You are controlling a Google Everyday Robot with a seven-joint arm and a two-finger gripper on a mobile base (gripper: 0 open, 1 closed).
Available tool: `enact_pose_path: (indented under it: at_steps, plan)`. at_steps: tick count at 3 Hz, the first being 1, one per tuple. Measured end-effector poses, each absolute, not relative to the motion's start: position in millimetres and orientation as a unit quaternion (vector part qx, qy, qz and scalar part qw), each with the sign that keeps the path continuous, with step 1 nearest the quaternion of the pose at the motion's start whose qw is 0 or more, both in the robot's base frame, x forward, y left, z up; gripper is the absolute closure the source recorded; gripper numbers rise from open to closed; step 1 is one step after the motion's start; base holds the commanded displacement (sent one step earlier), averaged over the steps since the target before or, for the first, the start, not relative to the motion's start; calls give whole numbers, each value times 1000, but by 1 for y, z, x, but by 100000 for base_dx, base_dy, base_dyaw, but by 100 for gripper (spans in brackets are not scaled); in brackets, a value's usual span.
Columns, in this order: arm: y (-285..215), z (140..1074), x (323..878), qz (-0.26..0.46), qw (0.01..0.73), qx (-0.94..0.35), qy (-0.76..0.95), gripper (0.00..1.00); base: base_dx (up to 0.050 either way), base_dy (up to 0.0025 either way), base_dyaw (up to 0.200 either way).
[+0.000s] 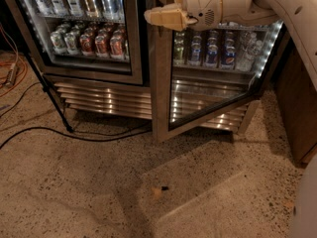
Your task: Open right fridge door
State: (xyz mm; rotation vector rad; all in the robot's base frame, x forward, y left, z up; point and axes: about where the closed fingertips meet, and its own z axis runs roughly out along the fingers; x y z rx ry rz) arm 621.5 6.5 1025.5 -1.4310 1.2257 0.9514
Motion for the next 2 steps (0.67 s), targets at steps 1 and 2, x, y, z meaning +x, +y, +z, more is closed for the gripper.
enact_pose_path:
  at_steps: [1, 2]
  plan:
    - [7, 1025, 621, 392, 493, -590, 505, 100, -4544, -195, 8427]
    - [7, 1025, 621, 392, 493, -590, 505, 100, -4847, -9, 67]
